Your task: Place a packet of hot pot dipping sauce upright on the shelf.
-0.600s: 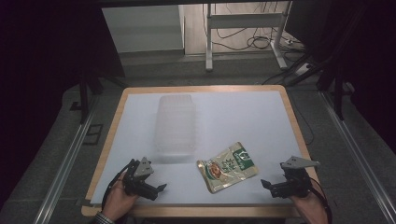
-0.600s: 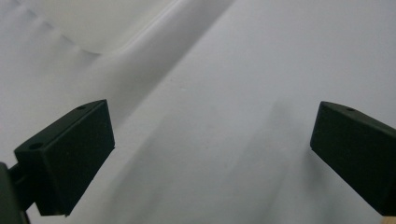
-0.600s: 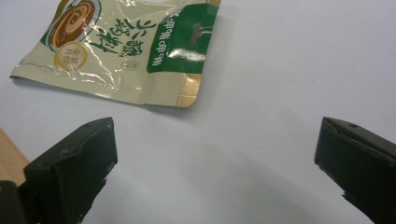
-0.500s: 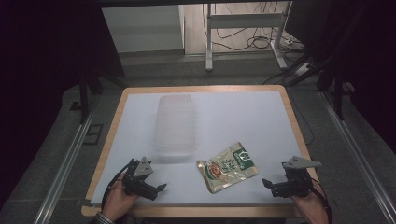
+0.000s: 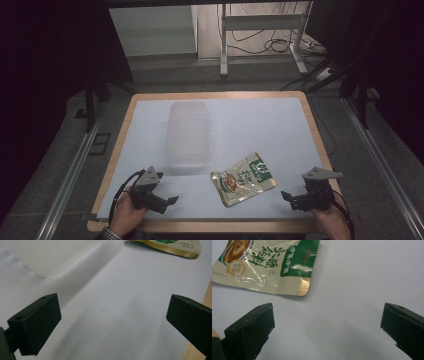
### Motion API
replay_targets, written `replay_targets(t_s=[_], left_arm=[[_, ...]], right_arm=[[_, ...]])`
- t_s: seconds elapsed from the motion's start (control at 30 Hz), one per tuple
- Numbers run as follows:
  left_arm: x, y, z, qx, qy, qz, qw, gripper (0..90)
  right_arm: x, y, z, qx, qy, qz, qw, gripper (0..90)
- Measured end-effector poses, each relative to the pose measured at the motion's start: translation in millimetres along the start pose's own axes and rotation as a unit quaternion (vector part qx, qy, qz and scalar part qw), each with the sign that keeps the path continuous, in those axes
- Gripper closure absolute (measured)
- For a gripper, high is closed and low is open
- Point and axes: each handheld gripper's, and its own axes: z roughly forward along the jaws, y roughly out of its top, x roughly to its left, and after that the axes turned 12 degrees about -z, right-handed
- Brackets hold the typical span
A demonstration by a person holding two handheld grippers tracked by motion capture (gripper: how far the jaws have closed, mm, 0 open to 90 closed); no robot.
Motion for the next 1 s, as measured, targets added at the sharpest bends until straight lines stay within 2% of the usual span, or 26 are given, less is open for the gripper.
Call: replay_targets(t_s=[0.03, 0.07, 0.1, 0.17, 0.3, 0.43, 0.53, 0.67, 0.83, 1.0], left_arm=[[-0.7, -0.2, 0.7, 0.004, 0.010, 0.006, 0.9999, 0.0], [-2.5, -0.2, 2.0, 0.009, 0.018, 0.014, 0.9997, 0.0], [-2.5, -0.2, 2.0, 0.009, 0.018, 0.014, 0.9997, 0.0], [-5.3, -0.2, 3.9, 0.016, 0.025, 0.027, 0.9992, 0.0], [-4.8, -0.6, 5.1, 0.023, 0.030, 0.027, 0.9989, 0.0], [-5.0, -0.3, 4.5, 0.020, 0.029, 0.025, 0.9991, 0.0], [-4.7, 0.4, 3.4, 0.019, 0.020, 0.012, 0.9996, 0.0], [-2.9, 0.0, 4.5, 0.023, 0.010, 0.004, 0.9997, 0.0], [-2.6, -0.1, 4.5, 0.015, 0.005, 0.003, 0.9999, 0.0], [-3.3, 0.0, 4.2, 0.014, 0.004, 0.008, 0.9999, 0.0]], right_arm=[[0.0, 0.0, 0.0, 0.000, -0.003, -0.003, 1.0000, 0.0], [0.8, 0.4, -1.1, -0.004, -0.021, -0.008, 0.9997, 0.0], [0.7, 0.6, -1.7, -0.009, -0.023, -0.010, 0.9997, 0.0], [0.5, 0.7, -2.5, -0.015, -0.018, -0.008, 0.9997, 0.0], [1.1, 0.7, -0.4, -0.013, -0.014, -0.012, 0.9998, 0.0], [2.2, 1.4, 0.8, -0.009, -0.007, -0.016, 0.9998, 0.0], [4.0, 3.2, 1.4, -0.012, -0.004, -0.020, 0.9997, 0.0], [4.6, 4.6, 3.5, -0.015, -0.004, -0.024, 0.9996, 0.0], [4.5, 6.1, 5.6, -0.016, -0.004, -0.026, 0.9995, 0.0], [4.9, 7.3, 9.6, -0.016, 0.006, -0.024, 0.9996, 0.0]])
